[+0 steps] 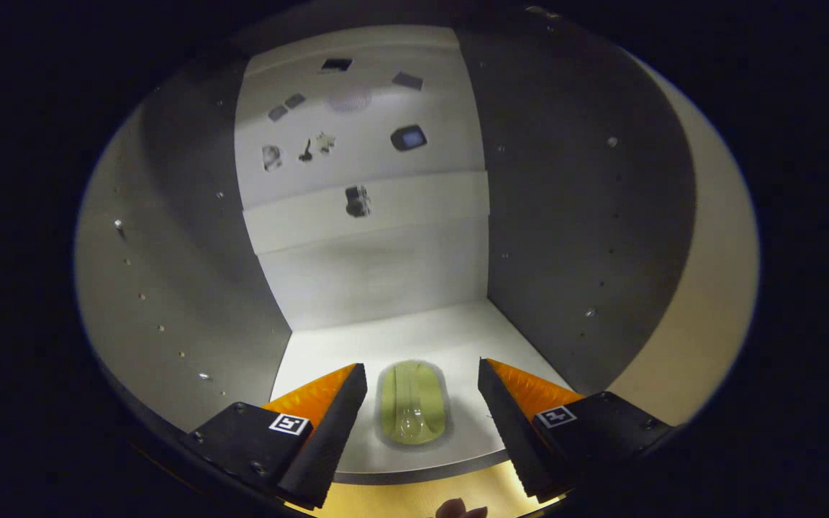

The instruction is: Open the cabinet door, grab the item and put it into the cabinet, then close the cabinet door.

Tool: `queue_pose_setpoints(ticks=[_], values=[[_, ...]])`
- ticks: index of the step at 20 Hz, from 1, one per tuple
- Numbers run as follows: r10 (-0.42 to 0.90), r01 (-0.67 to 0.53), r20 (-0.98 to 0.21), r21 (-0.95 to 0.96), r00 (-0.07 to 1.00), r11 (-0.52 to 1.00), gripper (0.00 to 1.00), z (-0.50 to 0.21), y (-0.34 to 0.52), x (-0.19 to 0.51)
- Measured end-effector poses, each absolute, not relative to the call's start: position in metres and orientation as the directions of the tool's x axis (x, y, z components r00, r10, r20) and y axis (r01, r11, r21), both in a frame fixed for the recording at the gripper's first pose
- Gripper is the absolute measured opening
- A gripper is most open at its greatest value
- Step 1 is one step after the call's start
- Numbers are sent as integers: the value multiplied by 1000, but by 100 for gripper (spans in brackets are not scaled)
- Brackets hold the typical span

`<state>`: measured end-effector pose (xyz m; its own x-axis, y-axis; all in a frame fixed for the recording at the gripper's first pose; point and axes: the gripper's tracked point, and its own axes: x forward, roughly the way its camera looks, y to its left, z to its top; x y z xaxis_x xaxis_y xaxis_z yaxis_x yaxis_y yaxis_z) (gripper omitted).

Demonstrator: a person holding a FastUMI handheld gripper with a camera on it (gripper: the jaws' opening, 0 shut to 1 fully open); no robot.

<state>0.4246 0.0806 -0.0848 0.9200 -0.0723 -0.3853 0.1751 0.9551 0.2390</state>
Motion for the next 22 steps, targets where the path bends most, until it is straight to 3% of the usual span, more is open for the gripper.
queue_pose_setpoints(ticks=[11,22], values=[[-150,150,-13,151,989,977,98,45,53,269],[-155,148,62,97,986,984,97,90,24,113]])
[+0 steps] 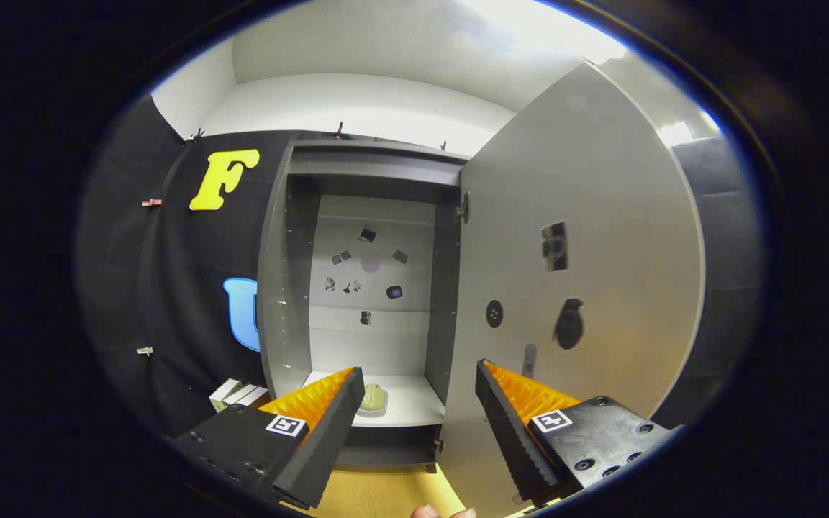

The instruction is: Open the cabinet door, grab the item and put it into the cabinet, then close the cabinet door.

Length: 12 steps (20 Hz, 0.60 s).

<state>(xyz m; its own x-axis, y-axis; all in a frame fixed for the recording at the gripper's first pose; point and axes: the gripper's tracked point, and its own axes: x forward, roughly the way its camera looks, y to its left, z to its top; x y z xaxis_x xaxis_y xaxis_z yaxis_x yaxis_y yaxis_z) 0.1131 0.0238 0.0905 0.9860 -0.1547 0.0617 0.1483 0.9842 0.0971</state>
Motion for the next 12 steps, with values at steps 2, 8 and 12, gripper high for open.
queue_pose_setpoints(ticks=[2,8,12], values=[[-166,159,77,93,983,983,97,100,13,94],[-238,231,96,82,966,970,97,104,-34,36],[-324,318,80,75,943,945,97,95,-83,5]])
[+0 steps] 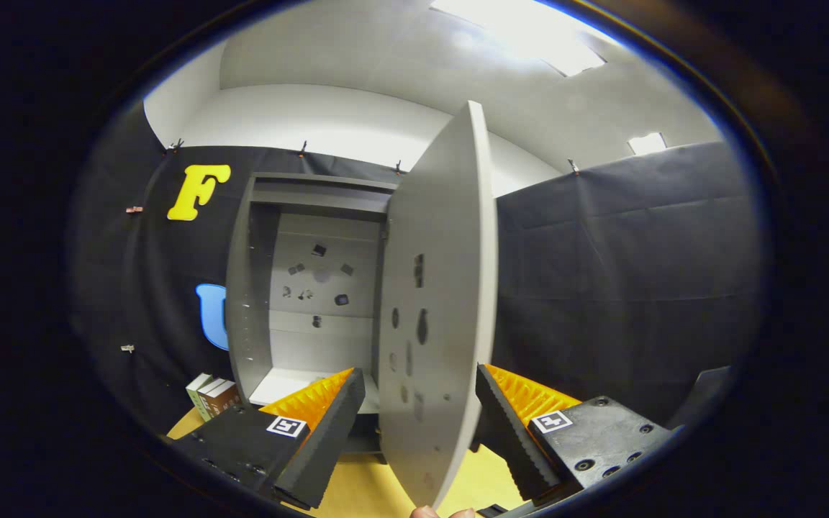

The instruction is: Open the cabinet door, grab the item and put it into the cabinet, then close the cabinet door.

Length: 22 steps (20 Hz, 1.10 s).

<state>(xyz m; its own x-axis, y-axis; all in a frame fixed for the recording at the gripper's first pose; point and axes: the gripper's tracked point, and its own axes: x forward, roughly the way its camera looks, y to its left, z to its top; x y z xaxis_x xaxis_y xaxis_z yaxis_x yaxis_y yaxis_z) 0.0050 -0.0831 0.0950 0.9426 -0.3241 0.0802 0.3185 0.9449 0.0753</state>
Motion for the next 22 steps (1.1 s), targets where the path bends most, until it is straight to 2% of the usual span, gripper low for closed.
queue_pose_setpoints(ticks=[9,17,22], values=[[-548,548,-10,63,836,834,97,43,-226,-19],[-537,546,-107,110,837,830,98,-14,-270,40],[-454,468,-127,112,882,877,97,-20,-246,54]])
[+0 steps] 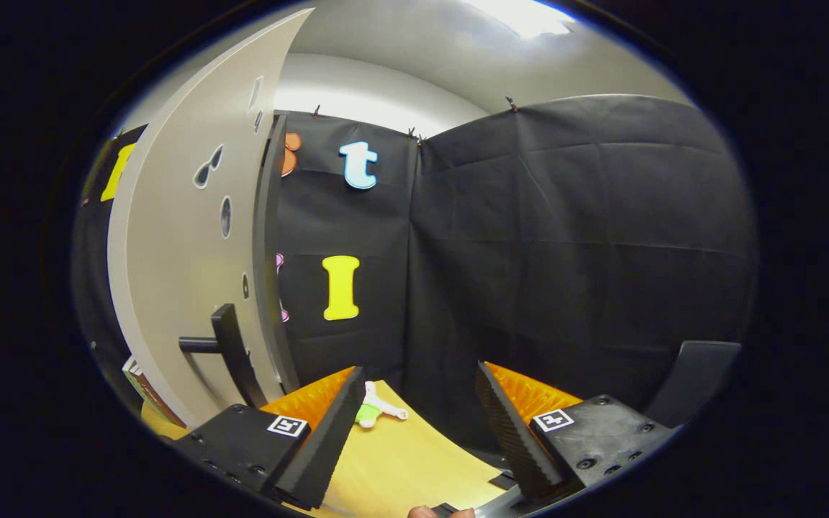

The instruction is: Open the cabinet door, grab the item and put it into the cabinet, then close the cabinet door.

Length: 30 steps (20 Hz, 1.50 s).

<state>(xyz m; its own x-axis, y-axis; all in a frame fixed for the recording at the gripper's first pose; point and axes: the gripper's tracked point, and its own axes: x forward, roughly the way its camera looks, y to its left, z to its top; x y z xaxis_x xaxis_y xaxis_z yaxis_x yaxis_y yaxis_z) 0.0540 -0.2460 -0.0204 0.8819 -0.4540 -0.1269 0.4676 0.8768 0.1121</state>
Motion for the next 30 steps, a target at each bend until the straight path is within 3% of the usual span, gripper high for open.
queue_pose_setpoints(ticks=[10,30], values=[[-447,465,-144,140,883,874,94,-24,-227,67],[-211,237,-151,181,966,954,93,-12,-74,87]])
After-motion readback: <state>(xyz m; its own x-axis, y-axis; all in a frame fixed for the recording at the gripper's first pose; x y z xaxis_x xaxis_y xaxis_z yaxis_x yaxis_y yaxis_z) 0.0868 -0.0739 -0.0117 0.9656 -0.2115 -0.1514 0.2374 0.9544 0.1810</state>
